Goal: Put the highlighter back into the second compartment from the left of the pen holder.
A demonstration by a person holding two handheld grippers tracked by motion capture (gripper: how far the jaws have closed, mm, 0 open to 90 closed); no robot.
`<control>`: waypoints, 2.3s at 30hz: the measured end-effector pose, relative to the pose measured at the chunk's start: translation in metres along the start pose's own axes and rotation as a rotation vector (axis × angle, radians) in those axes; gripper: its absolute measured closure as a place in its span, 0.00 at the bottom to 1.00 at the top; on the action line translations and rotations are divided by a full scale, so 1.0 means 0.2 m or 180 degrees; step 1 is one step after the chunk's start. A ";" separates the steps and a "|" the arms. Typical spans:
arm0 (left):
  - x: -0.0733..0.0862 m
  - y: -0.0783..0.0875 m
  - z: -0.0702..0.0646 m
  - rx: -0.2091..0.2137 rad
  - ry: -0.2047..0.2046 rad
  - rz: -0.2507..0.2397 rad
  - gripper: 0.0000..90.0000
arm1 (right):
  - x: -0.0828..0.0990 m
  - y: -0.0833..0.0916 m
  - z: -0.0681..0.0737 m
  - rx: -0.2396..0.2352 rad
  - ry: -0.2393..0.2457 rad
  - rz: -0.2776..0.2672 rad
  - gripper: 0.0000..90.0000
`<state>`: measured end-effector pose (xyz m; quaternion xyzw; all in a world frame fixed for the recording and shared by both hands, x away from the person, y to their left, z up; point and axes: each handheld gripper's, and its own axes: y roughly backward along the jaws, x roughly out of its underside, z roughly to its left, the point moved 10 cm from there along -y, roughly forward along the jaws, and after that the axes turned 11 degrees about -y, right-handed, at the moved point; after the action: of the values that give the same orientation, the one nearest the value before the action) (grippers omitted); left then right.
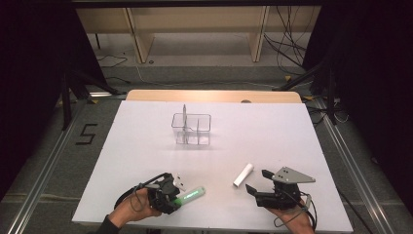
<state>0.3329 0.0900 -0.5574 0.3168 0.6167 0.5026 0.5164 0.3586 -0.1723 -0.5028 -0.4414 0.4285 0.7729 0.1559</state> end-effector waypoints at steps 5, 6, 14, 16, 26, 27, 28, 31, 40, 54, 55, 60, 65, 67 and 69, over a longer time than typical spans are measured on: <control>-0.01 0.01 0.01 0.0038 0.0061 -0.0064 0.74 | 0.00 0.00 0.00 -0.0008 -0.0006 -0.0004 0.26; -0.01 0.01 0.01 0.0050 0.0062 -0.0068 0.74 | 0.00 0.00 0.00 -0.0018 -0.0015 -0.0002 0.26; -0.06 0.06 0.03 0.0159 0.0090 -0.0207 0.74 | -0.01 0.00 0.02 -0.0040 -0.0017 -0.0020 0.26; -0.08 0.07 0.03 0.0176 0.0088 -0.0226 0.74 | -0.01 0.00 0.03 -0.0057 -0.0009 -0.0018 0.26; -0.18 0.11 0.06 0.0244 0.0035 -0.0323 0.74 | -0.03 0.00 0.12 -0.0170 0.0123 -0.0024 0.26; -0.20 0.12 0.06 0.0248 0.0021 -0.0325 0.74 | -0.03 -0.01 0.13 -0.0164 0.0161 -0.0023 0.26; -0.21 0.12 0.06 0.0257 0.0010 -0.0326 0.74 | -0.04 -0.01 0.14 -0.0157 0.0193 -0.0035 0.26; -0.25 0.11 0.08 0.0270 -0.0019 -0.0334 0.74 | -0.05 -0.02 0.16 -0.0172 0.0272 -0.0032 0.26; -0.33 0.11 0.09 0.0355 -0.0078 -0.0286 0.74 | -0.07 -0.05 0.22 -0.0162 0.0539 -0.0037 0.26; -0.36 0.13 0.07 0.0429 -0.0052 -0.0240 0.74 | -0.03 -0.14 0.38 -0.0183 0.1153 0.0060 0.26; -0.36 0.12 0.07 0.0434 -0.0055 -0.0238 0.74 | -0.03 -0.15 0.39 -0.0166 0.1221 0.0050 0.26; -0.36 0.11 0.05 0.0450 -0.0082 -0.0200 0.74 | -0.01 -0.18 0.42 -0.0067 0.1539 0.0036 0.27; -0.37 0.11 0.04 0.0474 -0.0102 -0.0196 0.74 | 0.01 -0.21 0.46 0.0013 0.1860 0.0062 0.27; -0.37 0.11 0.03 0.0468 -0.0114 -0.0176 0.74 | 0.01 -0.22 0.48 0.0039 0.1988 0.0057 0.28; -0.38 0.11 0.02 0.0481 -0.0107 -0.0165 0.74 | 0.02 -0.23 0.49 0.0111 0.2185 0.0051 0.29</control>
<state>0.3547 0.0294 -0.5123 0.3472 0.6522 0.4357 0.5141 0.3316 -0.0671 -0.5059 -0.6696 0.4726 0.5730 0.0041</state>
